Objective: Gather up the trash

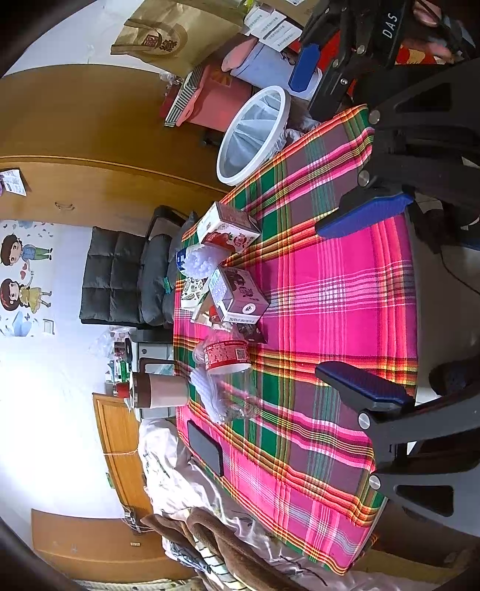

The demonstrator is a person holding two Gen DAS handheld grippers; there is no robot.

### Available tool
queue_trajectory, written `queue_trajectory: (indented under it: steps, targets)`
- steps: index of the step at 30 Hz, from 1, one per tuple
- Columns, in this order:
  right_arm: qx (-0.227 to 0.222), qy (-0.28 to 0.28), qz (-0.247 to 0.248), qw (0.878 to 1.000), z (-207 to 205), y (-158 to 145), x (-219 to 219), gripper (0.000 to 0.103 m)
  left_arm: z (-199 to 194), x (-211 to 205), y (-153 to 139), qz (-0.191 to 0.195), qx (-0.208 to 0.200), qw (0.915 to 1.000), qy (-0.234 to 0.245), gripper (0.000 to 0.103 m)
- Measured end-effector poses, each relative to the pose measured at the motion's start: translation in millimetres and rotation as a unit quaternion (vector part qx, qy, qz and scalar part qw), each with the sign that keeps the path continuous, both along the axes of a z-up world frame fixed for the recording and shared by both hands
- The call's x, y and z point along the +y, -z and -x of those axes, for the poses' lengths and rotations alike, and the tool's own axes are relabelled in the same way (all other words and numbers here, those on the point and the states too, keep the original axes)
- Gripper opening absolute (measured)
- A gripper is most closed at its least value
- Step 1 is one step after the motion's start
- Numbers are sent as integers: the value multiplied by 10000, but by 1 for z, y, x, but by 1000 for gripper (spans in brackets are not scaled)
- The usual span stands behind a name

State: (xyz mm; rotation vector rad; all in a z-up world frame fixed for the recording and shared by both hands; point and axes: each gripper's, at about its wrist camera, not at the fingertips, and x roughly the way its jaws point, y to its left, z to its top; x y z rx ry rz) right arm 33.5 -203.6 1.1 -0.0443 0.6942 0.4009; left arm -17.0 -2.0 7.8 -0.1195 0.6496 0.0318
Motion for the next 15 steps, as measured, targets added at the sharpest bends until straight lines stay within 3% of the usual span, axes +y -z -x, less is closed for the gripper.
queue_trajectory:
  steps: [15]
  targets:
    - [111, -95, 28, 9999, -6, 3, 2, 81, -10, 4, 8, 106, 128, 9999, 2, 69]
